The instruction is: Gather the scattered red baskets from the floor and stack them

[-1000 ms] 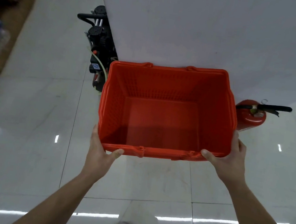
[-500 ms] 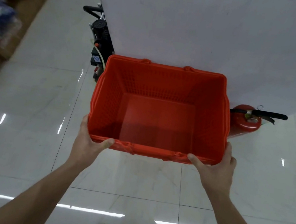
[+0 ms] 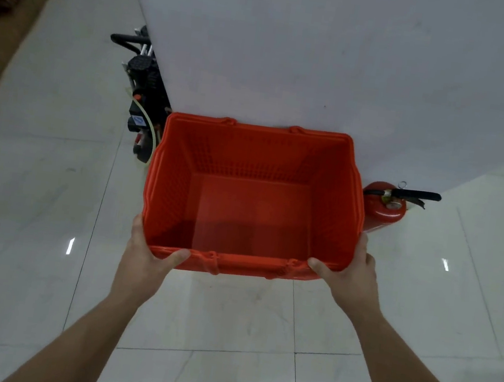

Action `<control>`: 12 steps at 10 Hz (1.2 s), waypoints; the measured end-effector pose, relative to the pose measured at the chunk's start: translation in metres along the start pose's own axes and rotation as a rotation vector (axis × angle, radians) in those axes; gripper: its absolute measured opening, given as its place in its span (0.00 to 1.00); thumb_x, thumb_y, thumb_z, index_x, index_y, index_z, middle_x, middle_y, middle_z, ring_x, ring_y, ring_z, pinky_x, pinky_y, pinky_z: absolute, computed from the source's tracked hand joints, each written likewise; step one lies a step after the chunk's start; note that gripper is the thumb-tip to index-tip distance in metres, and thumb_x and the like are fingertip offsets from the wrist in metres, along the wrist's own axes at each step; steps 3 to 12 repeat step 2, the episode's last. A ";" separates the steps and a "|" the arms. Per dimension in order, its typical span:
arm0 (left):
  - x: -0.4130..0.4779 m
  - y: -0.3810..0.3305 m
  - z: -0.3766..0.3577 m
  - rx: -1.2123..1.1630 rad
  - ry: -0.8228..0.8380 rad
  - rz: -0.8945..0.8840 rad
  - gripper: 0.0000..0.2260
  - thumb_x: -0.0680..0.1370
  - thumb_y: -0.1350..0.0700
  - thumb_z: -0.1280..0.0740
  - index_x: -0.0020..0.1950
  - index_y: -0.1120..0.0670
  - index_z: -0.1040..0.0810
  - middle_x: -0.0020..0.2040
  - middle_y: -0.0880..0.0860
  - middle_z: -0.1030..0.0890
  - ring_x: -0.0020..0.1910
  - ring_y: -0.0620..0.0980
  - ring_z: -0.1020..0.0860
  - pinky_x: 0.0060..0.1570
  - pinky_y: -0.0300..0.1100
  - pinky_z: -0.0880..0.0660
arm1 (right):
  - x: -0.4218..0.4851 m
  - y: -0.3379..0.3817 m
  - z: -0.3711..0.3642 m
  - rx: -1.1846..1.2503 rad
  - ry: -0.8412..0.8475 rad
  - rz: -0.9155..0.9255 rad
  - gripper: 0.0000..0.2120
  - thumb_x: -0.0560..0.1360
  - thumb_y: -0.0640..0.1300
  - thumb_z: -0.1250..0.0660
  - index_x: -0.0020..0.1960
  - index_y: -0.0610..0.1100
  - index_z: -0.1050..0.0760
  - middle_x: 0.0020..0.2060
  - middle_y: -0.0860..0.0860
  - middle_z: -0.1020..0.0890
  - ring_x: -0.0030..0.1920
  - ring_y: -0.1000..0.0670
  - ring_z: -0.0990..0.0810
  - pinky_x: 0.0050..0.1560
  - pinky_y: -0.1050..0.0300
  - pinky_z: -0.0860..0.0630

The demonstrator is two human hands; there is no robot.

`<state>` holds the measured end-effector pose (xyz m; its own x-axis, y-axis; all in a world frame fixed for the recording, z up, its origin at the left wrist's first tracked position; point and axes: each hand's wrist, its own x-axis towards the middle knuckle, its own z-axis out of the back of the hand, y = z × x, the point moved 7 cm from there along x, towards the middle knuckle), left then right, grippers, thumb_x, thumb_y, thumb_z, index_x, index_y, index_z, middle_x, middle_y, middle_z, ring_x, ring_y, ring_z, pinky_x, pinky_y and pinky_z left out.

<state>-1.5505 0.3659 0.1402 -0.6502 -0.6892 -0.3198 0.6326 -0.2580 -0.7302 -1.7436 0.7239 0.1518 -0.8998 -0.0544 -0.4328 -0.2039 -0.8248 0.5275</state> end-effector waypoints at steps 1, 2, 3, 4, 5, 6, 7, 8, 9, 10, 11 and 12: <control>-0.005 -0.003 0.007 0.249 0.012 0.137 0.54 0.63 0.29 0.28 0.78 0.45 0.54 0.73 0.59 0.35 0.67 0.64 0.28 0.59 0.66 0.26 | -0.014 0.013 0.013 -0.271 -0.002 -0.042 0.56 0.66 0.71 0.29 0.80 0.51 0.57 0.73 0.41 0.38 0.72 0.35 0.38 0.64 0.34 0.29; -0.019 -0.035 0.015 0.499 0.049 0.060 0.54 0.64 0.24 0.34 0.79 0.48 0.55 0.78 0.57 0.42 0.72 0.63 0.34 0.61 0.65 0.27 | -0.040 0.050 0.036 -0.484 0.004 0.071 0.47 0.69 0.69 0.32 0.77 0.49 0.47 0.73 0.43 0.38 0.71 0.38 0.37 0.63 0.38 0.27; -0.019 -0.035 0.015 0.499 0.049 0.060 0.54 0.64 0.24 0.34 0.79 0.48 0.55 0.78 0.57 0.42 0.72 0.63 0.34 0.61 0.65 0.27 | -0.040 0.050 0.036 -0.484 0.004 0.071 0.47 0.69 0.69 0.32 0.77 0.49 0.47 0.73 0.43 0.38 0.71 0.38 0.37 0.63 0.38 0.27; -0.019 -0.035 0.015 0.499 0.049 0.060 0.54 0.64 0.24 0.34 0.79 0.48 0.55 0.78 0.57 0.42 0.72 0.63 0.34 0.61 0.65 0.27 | -0.040 0.050 0.036 -0.484 0.004 0.071 0.47 0.69 0.69 0.32 0.77 0.49 0.47 0.73 0.43 0.38 0.71 0.38 0.37 0.63 0.38 0.27; -0.019 -0.035 0.015 0.499 0.049 0.060 0.54 0.64 0.24 0.34 0.79 0.48 0.55 0.78 0.57 0.42 0.72 0.63 0.34 0.61 0.65 0.27 | -0.040 0.050 0.036 -0.484 0.004 0.071 0.47 0.69 0.69 0.32 0.77 0.49 0.47 0.73 0.43 0.38 0.71 0.38 0.37 0.63 0.38 0.27; -0.019 -0.035 0.015 0.499 0.049 0.060 0.54 0.64 0.24 0.34 0.79 0.48 0.55 0.78 0.57 0.42 0.72 0.63 0.34 0.61 0.65 0.27 | -0.040 0.050 0.036 -0.484 0.004 0.071 0.47 0.69 0.69 0.32 0.77 0.49 0.47 0.73 0.43 0.38 0.71 0.38 0.37 0.63 0.38 0.27; -0.019 -0.035 0.015 0.499 0.049 0.060 0.54 0.64 0.24 0.34 0.79 0.48 0.55 0.78 0.57 0.42 0.72 0.63 0.34 0.61 0.65 0.27 | -0.040 0.050 0.036 -0.484 0.004 0.071 0.47 0.69 0.69 0.32 0.77 0.49 0.47 0.73 0.43 0.38 0.71 0.38 0.37 0.63 0.38 0.27; -0.019 -0.035 0.015 0.499 0.049 0.060 0.54 0.64 0.24 0.34 0.79 0.48 0.55 0.78 0.57 0.42 0.72 0.63 0.34 0.61 0.65 0.27 | -0.040 0.050 0.036 -0.484 0.004 0.071 0.47 0.69 0.69 0.32 0.77 0.49 0.47 0.73 0.43 0.38 0.71 0.38 0.37 0.63 0.38 0.27; -0.019 -0.035 0.015 0.499 0.049 0.060 0.54 0.64 0.24 0.34 0.79 0.48 0.55 0.78 0.57 0.42 0.72 0.63 0.34 0.61 0.65 0.27 | -0.040 0.050 0.036 -0.484 0.004 0.071 0.47 0.69 0.69 0.32 0.77 0.49 0.47 0.73 0.43 0.38 0.71 0.38 0.37 0.63 0.38 0.27; -0.019 -0.035 0.015 0.499 0.049 0.060 0.54 0.64 0.24 0.34 0.79 0.48 0.55 0.78 0.57 0.42 0.72 0.63 0.34 0.61 0.65 0.27 | -0.040 0.050 0.036 -0.484 0.004 0.071 0.47 0.69 0.69 0.32 0.77 0.49 0.47 0.73 0.43 0.38 0.71 0.38 0.37 0.63 0.38 0.27; -0.019 -0.035 0.015 0.499 0.049 0.060 0.54 0.64 0.24 0.34 0.79 0.48 0.55 0.78 0.57 0.42 0.72 0.63 0.34 0.61 0.65 0.27 | -0.040 0.050 0.036 -0.484 0.004 0.071 0.47 0.69 0.69 0.32 0.77 0.49 0.47 0.73 0.43 0.38 0.71 0.38 0.37 0.63 0.38 0.27; -0.019 -0.035 0.015 0.499 0.049 0.060 0.54 0.64 0.24 0.34 0.79 0.48 0.55 0.78 0.57 0.42 0.72 0.63 0.34 0.61 0.65 0.27 | -0.040 0.050 0.036 -0.484 0.004 0.071 0.47 0.69 0.69 0.32 0.77 0.49 0.47 0.73 0.43 0.38 0.71 0.38 0.37 0.63 0.38 0.27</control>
